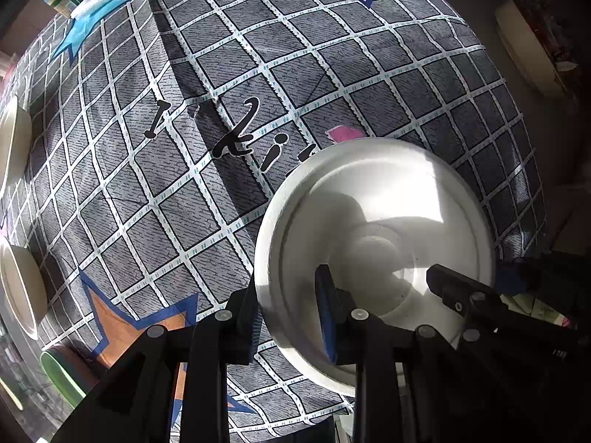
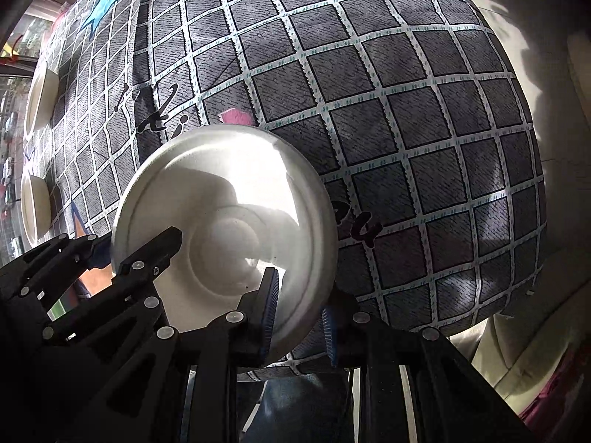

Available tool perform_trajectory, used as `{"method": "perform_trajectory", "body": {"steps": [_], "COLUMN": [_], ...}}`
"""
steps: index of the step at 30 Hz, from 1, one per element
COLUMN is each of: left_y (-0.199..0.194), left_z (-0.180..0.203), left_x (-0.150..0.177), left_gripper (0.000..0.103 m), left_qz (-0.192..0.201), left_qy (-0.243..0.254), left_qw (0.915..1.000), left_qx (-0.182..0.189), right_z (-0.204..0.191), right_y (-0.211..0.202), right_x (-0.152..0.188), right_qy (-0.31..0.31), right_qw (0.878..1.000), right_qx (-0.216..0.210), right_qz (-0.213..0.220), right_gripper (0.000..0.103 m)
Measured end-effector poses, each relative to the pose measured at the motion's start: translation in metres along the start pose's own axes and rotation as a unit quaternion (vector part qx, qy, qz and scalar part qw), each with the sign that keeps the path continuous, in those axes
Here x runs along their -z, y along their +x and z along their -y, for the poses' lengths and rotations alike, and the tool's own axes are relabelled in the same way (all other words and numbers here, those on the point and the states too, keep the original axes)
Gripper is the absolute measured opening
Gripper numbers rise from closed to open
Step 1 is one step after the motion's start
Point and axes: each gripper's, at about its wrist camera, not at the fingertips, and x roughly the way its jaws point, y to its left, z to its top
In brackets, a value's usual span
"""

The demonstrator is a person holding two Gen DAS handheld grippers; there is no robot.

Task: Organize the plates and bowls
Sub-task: 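Carry the white bowl with both grippers across the cloth, then lower the white bowl onto the cloth and open both grippers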

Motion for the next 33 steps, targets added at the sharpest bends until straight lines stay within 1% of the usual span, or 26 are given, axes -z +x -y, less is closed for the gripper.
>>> {"method": "perform_trajectory", "body": {"steps": [1, 2, 3, 4, 5, 6, 7, 8, 9, 12, 19, 22, 26, 27, 29, 30, 33], "left_y": [0.003, 0.003, 0.002, 0.001, -0.002, -0.003, -0.003, -0.004, -0.005, -0.009, -0.011, -0.012, -0.012, -0.007, -0.006, -0.005, 0.0], "left_z": [0.0, 0.005, 0.007, 0.008, 0.01, 0.01, 0.009, 0.009, 0.009, 0.014, 0.04, 0.055, 0.063, 0.052, 0.053, 0.053, 0.052], "left_x": [0.005, 0.005, 0.008, 0.009, 0.009, 0.009, 0.009, 0.009, 0.009, 0.014, 0.029, 0.035, 0.044, 0.049, 0.051, 0.052, 0.06], "left_gripper": [0.046, 0.051, 0.062, 0.069, 0.071, 0.072, 0.072, 0.074, 0.079, 0.08, 0.08, 0.08, 0.08, 0.08, 0.08, 0.08, 0.08], "left_qz": [-0.001, 0.003, 0.011, 0.02, 0.026, 0.029, 0.029, 0.028, 0.028, 0.036, 0.038, 0.04, 0.045, 0.047, 0.048, 0.048, 0.04], "left_qy": [0.002, 0.003, 0.005, 0.005, 0.004, 0.001, -0.005, -0.011, -0.018, -0.029, -0.032, -0.033, -0.036, -0.04, -0.053, -0.06, -0.078], "left_qw": [1.0, 0.9998, 0.9994, 0.9991, 0.9989, 0.9987, 0.9986, 0.9987, 0.9989, 0.9984, 0.9984, 0.9984, 0.998, 0.9978, 0.9972, 0.9968, 0.9958], "left_qx": [-0.004, -0.017, -0.031, -0.038, -0.04, -0.043, -0.044, -0.04, -0.033, -0.031, -0.028, -0.024, -0.026, -0.026, -0.024, -0.024, -0.026], "right_z": [-0.004, -0.003, 0.012, 0.011, 0.011, 0.021, 0.026, 0.054, 0.072, 0.084, 0.09, 0.072, 0.059, 0.052, 0.046, 0.043, 0.034], "right_y": [0.003, 0.006, 0.007, 0.011, 0.011, 0.005, 0.009, -0.006, -0.024, -0.037, -0.064, -0.081, -0.086, -0.086, -0.09, -0.082, -0.083], "right_x": [-0.004, -0.002, 0.002, 0.005, 0.006, 0.0, -0.023, -0.031, -0.04, -0.047, -0.05, -0.036, -0.035, -0.033, -0.031, -0.029, -0.027], "right_qy": [0.001, 0.002, 0.004, 0.007, 0.009, 0.014, 0.02, 0.026, 0.031, 0.042, 0.058, 0.054, 0.044, 0.04, 0.034, 0.031, 0.023], "right_qw": [1.0, 1.0, 1.0, 1.0, 1.0, 1.0, 1.0, 0.999, 0.999, 0.999, 0.997, 0.997, 0.998, 0.998, 0.998, 0.998, 0.998], "right_qx": [0.002, 0.005, 0.01, 0.012, 0.011, 0.009, 0.013, 0.02, 0.02, 0.011, 0.002, 0.002, 0.001, 0.002, 0.004, 0.003, 0.006], "right_qz": [-0.002, -0.005, -0.006, -0.006, -0.005, -0.004, -0.001, 0.006, 0.015, 0.025, 0.043, 0.05, 0.054, 0.057, 0.061, 0.063, 0.063], "right_gripper": [0.025, 0.025, 0.025, 0.026, 0.027, 0.037, 0.056, 0.065, 0.076, 0.078, 0.078, 0.078, 0.078, 0.078, 0.078, 0.078, 0.078]}}
